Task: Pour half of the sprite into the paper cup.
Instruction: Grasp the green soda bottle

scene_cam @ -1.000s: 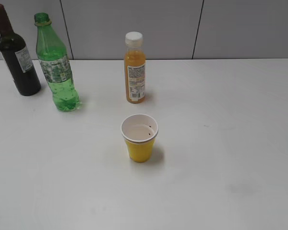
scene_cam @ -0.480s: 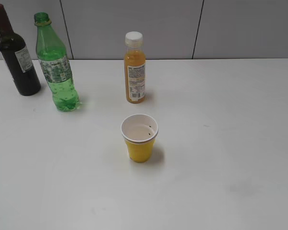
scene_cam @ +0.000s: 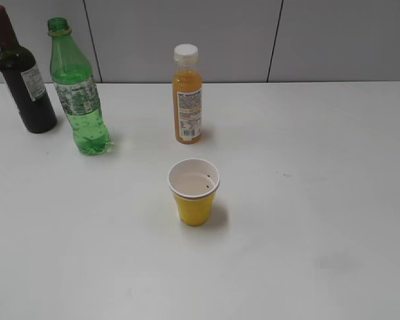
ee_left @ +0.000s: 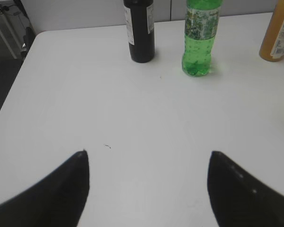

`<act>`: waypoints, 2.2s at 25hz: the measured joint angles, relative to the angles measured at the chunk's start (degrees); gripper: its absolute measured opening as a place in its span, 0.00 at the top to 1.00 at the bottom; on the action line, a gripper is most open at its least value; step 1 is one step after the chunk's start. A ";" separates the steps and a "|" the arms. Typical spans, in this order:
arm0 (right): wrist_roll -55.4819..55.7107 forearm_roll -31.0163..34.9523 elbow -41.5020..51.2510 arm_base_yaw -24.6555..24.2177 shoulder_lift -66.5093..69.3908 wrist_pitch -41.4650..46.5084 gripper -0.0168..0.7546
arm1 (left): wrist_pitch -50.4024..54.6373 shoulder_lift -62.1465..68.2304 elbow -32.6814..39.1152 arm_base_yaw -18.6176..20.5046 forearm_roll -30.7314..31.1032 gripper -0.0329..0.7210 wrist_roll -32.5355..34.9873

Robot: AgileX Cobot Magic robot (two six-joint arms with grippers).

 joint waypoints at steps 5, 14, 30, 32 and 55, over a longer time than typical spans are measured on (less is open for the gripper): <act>0.00 0.00 0.00 0.00 0.00 0.00 0.21 | 0.00 0.00 0.00 0.00 0.00 0.17 0.00; 0.00 0.00 0.00 0.00 0.00 0.04 0.21 | 0.00 0.00 0.00 0.00 -0.07 0.17 0.00; -0.05 0.00 0.00 0.00 0.00 0.11 0.21 | -10.08 2.67 -1.48 0.00 -3.56 0.16 0.05; -0.05 0.00 0.00 0.00 0.00 0.11 0.21 | -13.37 5.26 -1.48 0.00 -3.98 0.16 0.73; -0.05 0.00 0.00 0.00 0.00 0.23 0.21 | -56.97 33.72 8.32 -1.67 -8.50 0.17 7.35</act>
